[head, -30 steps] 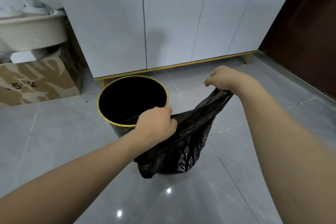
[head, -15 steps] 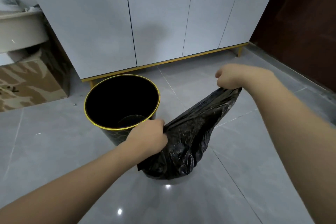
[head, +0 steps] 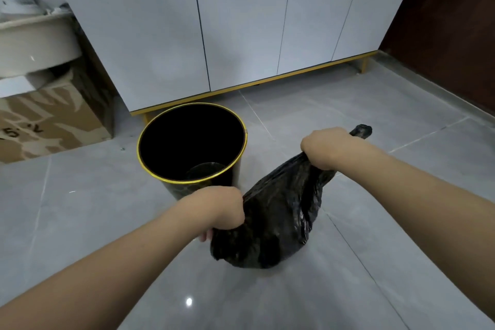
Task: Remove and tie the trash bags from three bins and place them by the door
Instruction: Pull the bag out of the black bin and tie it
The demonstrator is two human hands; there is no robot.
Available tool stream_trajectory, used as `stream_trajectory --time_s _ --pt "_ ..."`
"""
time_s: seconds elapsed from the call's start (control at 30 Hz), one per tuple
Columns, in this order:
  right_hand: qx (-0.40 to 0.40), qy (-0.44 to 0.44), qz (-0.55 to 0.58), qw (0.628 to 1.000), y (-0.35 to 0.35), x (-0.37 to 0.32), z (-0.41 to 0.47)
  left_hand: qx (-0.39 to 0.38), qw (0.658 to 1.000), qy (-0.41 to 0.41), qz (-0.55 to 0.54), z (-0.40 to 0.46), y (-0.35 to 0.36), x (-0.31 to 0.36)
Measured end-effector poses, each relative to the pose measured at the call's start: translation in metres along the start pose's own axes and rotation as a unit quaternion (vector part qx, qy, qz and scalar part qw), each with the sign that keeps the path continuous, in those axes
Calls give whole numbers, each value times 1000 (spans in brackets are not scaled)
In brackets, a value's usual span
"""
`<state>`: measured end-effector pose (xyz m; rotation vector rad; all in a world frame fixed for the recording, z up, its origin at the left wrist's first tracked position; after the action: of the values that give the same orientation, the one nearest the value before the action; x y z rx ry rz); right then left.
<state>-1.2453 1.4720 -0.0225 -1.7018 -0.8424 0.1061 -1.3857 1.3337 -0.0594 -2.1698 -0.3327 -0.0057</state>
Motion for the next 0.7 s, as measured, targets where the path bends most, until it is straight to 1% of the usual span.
stream_trajectory --time_s 0.07,0.13,0.2,0.23,0.27,0.3,0.33,0.37,0.4,0.43,0.47,0.5,0.57,0.63,0.7 --pt "31 14 5 999 -5 7 3 -46 992 12 117 -19 -3 3" --pt "70 16 2 997 -13 8 8 -58 978 28 198 -30 -9 7" --pt "93 10 8 996 -20 4 11 -39 970 27 236 -37 -22 8" --pt "96 5 15 995 -22 0 12 -10 972 30 233 -36 -30 10" --pt "91 0 20 996 -24 -5 11 24 978 33 206 -32 -36 12" --pt "88 -11 29 996 -24 -11 11 48 987 35 147 -27 -38 15" --pt "88 -27 37 995 -24 -18 11 67 995 32 65 -21 -38 18" --pt "90 -45 44 994 -23 -24 10 82 996 21 -30 -13 -32 18" --pt "85 -61 49 993 -21 -28 10 90 989 -6 -118 -2 -22 14" --pt "73 -69 53 994 -19 -30 9 94 978 -42 -180 9 -8 6" --pt "49 -70 53 995 -15 -28 7 87 972 -71 -206 18 7 -3" --pt "14 -64 53 996 -10 -25 3 68 975 -89 -193 24 23 -11" --pt "-85 -34 31 995 7 -18 -5 3 989 -92 -114 30 50 -21" --pt "-191 -18 -47 980 32 -19 -12 -56 996 -62 -45 28 68 -21" --pt "-250 -33 -121 960 56 -29 -17 -116 992 -52 -1 27 84 -19"
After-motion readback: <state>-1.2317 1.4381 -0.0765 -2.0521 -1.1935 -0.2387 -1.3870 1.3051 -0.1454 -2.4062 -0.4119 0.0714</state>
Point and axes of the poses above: each hand's wrist, its own z-axis towards the middle knuckle, its own y-axis out of the palm, x = y × z, the point moved 6 cm from there along z, towards the middle knuckle, and after that the axes turned 9 degrees about x, right-handed, at the moved point
